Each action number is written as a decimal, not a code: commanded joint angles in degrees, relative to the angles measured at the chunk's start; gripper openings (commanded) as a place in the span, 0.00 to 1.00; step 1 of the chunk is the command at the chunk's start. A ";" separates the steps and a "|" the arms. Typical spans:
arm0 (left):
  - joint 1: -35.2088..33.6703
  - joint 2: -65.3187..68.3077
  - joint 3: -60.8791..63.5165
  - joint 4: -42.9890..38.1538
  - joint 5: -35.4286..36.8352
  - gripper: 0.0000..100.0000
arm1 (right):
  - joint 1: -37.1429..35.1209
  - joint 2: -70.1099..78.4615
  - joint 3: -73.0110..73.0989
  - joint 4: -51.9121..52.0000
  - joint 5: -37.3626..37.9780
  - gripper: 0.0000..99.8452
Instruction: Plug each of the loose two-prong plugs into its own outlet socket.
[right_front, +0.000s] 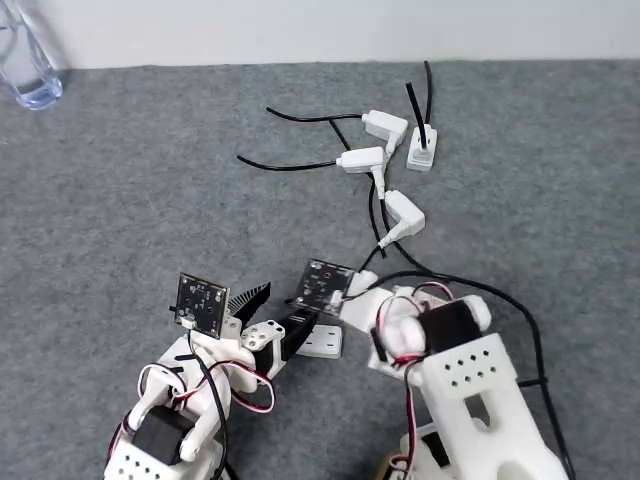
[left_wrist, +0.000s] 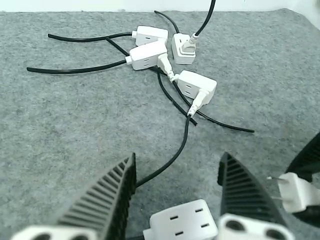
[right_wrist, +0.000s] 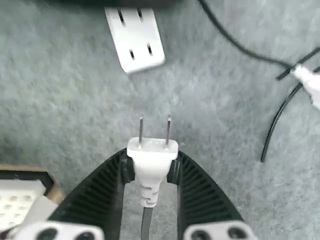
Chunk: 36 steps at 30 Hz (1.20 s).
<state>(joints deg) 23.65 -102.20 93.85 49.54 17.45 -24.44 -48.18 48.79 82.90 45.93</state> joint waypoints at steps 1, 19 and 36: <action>0.88 -0.18 -0.57 -0.26 -0.18 0.26 | -4.44 -1.19 -6.42 1.71 -4.48 0.01; 0.79 -0.18 -0.66 -0.35 -0.18 0.26 | -17.98 17.19 -26.81 7.96 -16.53 0.01; 0.53 -0.18 -0.75 -0.26 -0.35 0.26 | -17.80 17.10 -36.48 12.62 -16.26 0.01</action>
<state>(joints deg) 23.82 -102.90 93.58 49.54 17.80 -40.53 -30.95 18.73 95.38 30.02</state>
